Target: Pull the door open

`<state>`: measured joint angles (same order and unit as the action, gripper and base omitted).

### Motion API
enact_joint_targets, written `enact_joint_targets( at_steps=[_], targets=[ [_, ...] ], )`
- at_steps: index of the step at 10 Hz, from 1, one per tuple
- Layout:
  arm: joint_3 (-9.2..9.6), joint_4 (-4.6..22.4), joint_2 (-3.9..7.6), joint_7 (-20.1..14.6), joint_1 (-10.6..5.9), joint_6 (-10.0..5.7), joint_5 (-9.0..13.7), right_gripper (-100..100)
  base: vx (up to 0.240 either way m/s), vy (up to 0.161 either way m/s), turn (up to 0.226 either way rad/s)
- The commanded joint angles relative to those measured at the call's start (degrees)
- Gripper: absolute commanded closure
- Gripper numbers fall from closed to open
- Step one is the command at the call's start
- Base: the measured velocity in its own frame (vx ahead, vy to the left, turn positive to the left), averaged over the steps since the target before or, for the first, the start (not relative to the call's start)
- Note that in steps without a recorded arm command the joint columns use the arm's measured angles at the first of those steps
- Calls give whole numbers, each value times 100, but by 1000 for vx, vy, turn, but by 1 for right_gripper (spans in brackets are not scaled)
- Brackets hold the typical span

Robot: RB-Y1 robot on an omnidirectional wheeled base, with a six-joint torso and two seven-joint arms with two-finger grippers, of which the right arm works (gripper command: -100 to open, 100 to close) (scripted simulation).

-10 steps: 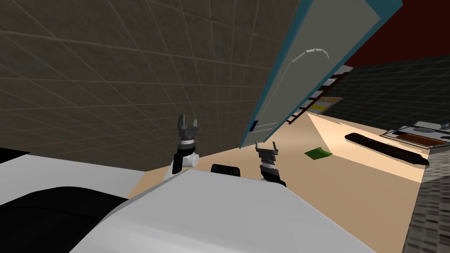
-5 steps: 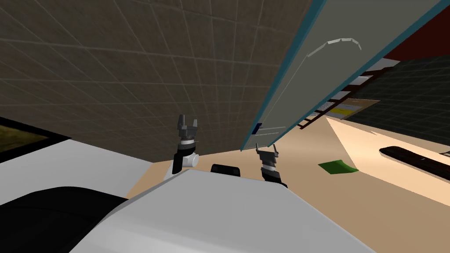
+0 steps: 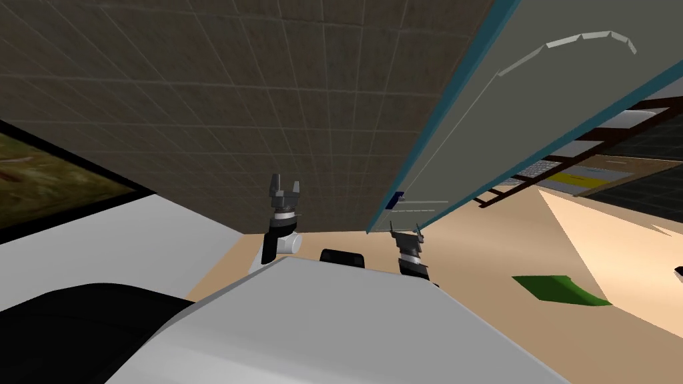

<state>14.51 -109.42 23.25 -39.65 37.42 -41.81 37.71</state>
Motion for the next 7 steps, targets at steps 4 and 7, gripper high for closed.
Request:
enact_joint_targets(
  at_steps=[4,7],
  targets=[
    [174,274,308,-526,81,-196,574,-100,47,-181,247],
    [279,438,521,-875,138,-306,976,-100,29,-150,237]
  ],
)
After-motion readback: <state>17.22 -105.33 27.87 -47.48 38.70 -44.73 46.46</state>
